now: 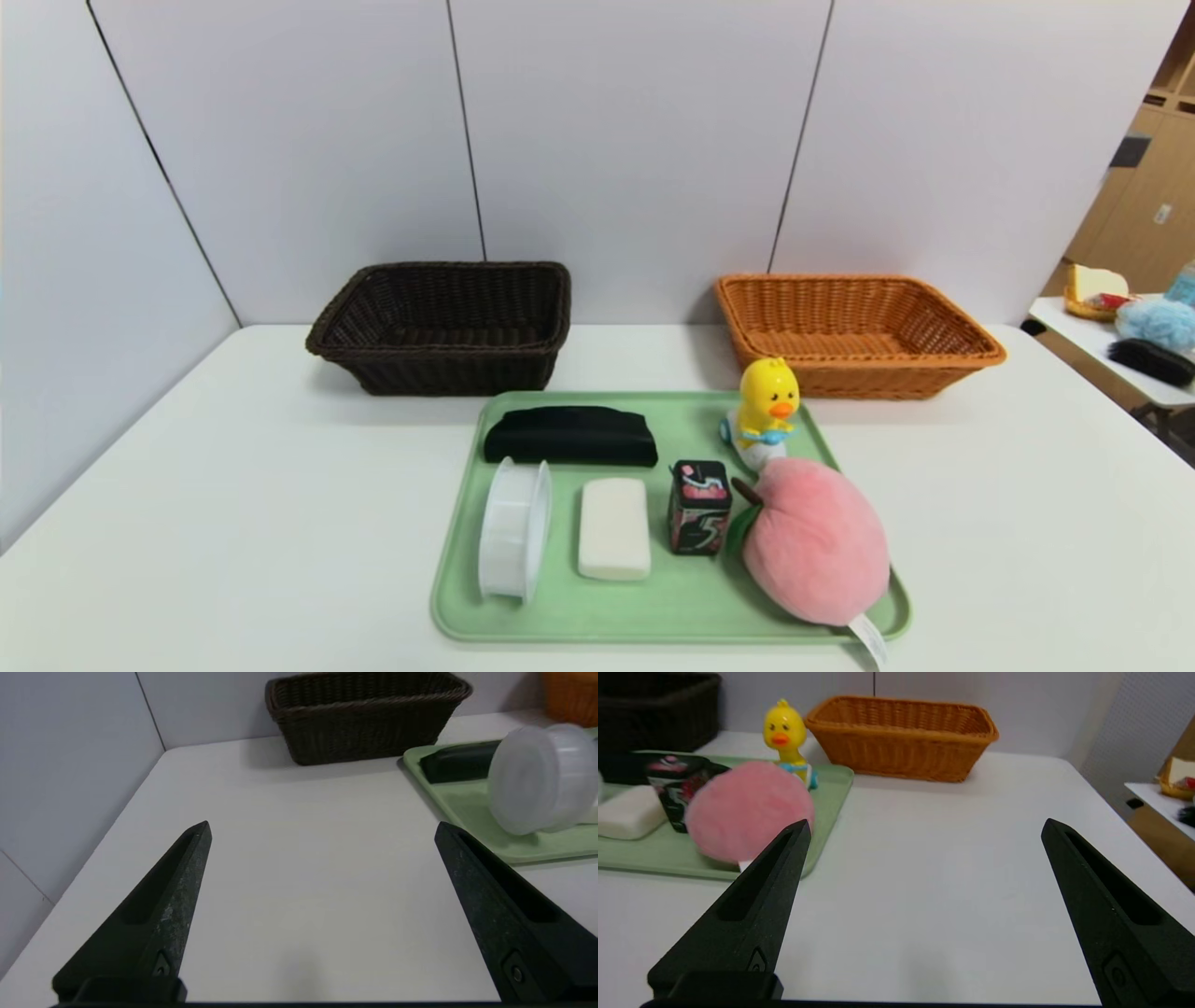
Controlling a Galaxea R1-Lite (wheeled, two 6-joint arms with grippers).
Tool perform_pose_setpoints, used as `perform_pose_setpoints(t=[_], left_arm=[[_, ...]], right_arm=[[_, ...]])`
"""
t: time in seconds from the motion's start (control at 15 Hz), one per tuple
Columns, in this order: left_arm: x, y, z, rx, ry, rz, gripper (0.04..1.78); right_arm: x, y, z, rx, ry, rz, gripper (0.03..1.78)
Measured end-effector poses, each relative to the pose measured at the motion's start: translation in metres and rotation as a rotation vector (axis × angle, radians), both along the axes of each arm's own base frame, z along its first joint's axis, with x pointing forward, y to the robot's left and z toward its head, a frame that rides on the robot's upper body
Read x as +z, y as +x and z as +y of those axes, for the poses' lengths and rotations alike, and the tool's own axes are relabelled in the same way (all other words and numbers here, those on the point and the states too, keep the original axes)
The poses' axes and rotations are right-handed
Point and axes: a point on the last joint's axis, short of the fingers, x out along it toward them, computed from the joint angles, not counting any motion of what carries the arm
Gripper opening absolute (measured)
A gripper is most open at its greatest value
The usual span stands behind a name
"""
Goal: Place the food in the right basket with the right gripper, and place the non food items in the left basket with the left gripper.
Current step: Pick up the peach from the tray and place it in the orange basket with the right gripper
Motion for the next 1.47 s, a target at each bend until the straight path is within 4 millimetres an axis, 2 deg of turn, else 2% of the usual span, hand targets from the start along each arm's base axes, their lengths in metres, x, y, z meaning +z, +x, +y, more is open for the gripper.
perform_pose_setpoints(t=[0.2,0.4,0.6,0.73,0.8,0.93,1.13,1.27,1.47], left_arm=[[0.050,-0.002,-0.001,-0.037,0.006,-0.039,1.69],[0.110,0.020,-0.001,-0.054,0.009,-0.053,1.69],[0.172,0.064,-0.002,-0.064,0.012,-0.066,1.69],[0.203,0.103,-0.003,-0.066,0.013,-0.055,1.69],[0.211,0.122,-0.003,-0.067,0.013,-0.038,1.69],[0.217,0.162,-0.004,-0.071,0.015,0.023,1.69],[0.207,0.206,-0.005,-0.070,0.070,0.116,1.69],[0.199,0.223,-0.005,-0.065,0.097,0.159,1.69],[0.192,0.235,-0.006,-0.065,0.119,0.194,1.69]], right_arm=[[0.051,-0.004,0.002,0.085,-0.011,-0.043,1.71],[0.111,0.013,0.002,0.129,-0.016,-0.037,1.71],[0.173,0.055,0.004,0.155,-0.019,-0.044,1.71],[0.206,0.095,0.005,0.160,-0.020,-0.045,1.71],[0.217,0.116,0.005,0.163,-0.020,-0.035,1.71],[0.225,0.161,0.008,0.174,-0.017,0.032,1.71],[0.210,0.218,0.017,0.212,-0.041,0.192,1.71],[0.191,0.237,0.028,0.258,-0.104,0.337,1.71],[0.164,0.239,0.044,0.313,-0.217,0.563,1.71]])
